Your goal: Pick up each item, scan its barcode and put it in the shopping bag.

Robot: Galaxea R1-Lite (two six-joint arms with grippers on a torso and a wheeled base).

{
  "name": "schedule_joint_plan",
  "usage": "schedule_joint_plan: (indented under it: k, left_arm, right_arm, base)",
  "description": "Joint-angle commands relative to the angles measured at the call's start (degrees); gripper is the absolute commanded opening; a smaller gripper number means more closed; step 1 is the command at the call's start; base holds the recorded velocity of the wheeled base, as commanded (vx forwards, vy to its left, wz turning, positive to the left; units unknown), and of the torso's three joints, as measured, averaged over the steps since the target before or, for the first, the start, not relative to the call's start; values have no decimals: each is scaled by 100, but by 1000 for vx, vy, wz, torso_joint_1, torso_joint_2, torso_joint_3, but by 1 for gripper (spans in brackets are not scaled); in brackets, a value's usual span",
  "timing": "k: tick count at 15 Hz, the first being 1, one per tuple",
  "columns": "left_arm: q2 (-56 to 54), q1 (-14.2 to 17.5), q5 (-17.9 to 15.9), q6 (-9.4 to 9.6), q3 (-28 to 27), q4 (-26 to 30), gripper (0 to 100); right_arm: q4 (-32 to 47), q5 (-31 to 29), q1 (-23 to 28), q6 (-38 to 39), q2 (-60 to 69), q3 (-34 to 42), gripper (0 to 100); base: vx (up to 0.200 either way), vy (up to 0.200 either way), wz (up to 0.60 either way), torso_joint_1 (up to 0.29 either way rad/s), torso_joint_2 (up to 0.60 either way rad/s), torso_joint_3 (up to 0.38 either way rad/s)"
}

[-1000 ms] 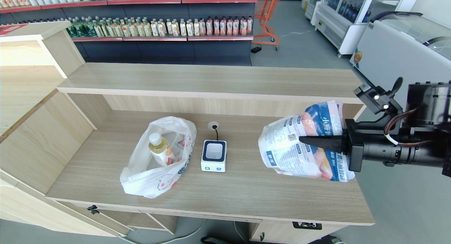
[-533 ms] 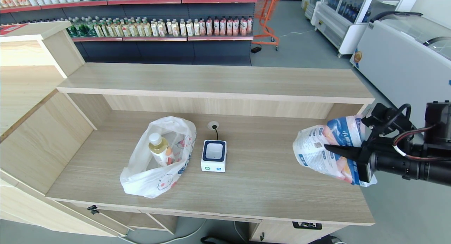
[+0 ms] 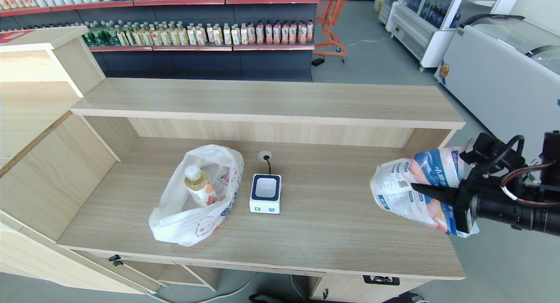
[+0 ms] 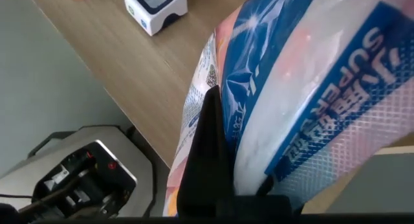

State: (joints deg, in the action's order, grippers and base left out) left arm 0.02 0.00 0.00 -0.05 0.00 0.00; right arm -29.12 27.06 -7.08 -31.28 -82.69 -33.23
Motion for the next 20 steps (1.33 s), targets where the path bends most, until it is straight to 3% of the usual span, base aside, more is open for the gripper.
schedule_joint_plan:
  k: [1,3,15,18,20]
  left_arm:
    - [-2,0,0,14,0,0,100]
    - [-2,0,0,14,0,0,100]
    - [-2,0,0,14,0,0,100]
    - [-2,0,0,5,0,0,100]
    - [-2,0,-9,40,0,0,100]
  right_arm:
    - [-6,-17,5,-1,69,142,0]
    - [-6,-17,5,-1,130,256,0]
    - [3,-8,-4,377,306,370,0]
    - [3,1,-4,395,332,440,0]
    - [-6,45,-21,606,297,528,0]
  base:
    - [0,0,0,0,0,0]
    - [0,0,0,0,0,0]
    - [0,200,0,2,1,4]
    - [0,0,0,0,0,0]
    - [200,200,0,7,5,2]
